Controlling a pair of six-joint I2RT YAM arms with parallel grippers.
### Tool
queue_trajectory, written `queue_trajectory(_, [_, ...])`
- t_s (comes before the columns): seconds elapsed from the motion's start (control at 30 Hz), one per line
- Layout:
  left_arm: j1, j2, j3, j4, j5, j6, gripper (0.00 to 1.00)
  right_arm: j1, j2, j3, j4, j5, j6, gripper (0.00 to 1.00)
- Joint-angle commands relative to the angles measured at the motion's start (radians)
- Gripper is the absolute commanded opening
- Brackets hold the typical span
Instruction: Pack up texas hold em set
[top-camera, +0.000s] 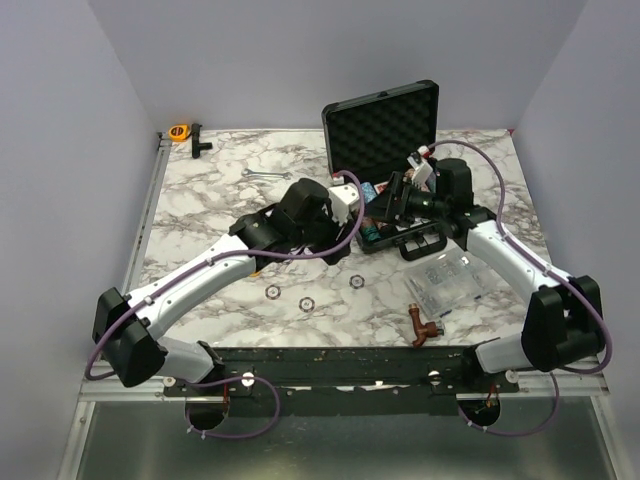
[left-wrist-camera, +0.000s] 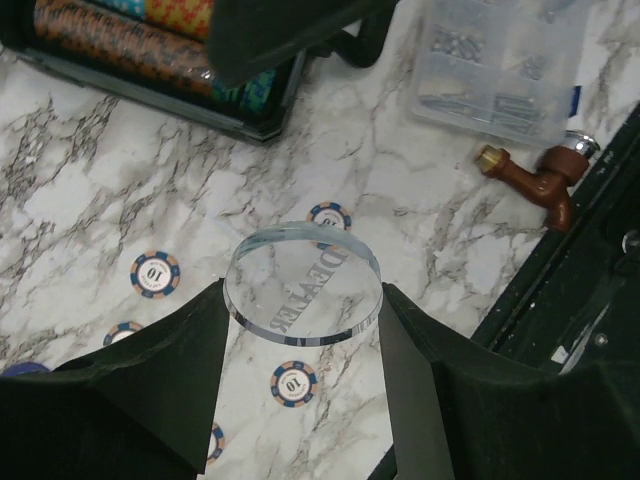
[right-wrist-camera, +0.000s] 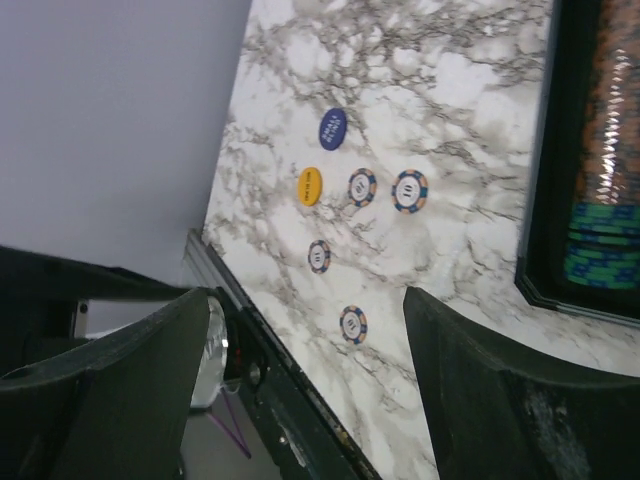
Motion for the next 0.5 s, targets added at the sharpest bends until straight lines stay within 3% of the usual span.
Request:
queue_trajectory(0.0, [-0.046,-0.041,0.003,0.02,-0.028,0.088,0.12,0.002,0.062,0.08,-0.014,-0.222,-0.004,0.8])
queue_trajectory(0.3, [-0.049,-0.005,0.03,-0.005,-0.026,0.081,0.1,0.103,0.103,0.101,-0.01,-0.277,-0.037,0.79])
queue_trajectory(0.47, [-0.05,0.013,0.04,-0.015,-0.043,0.074,0.09,0.148,0.126,0.106,-0.038,-0.241,-0.057,0.68])
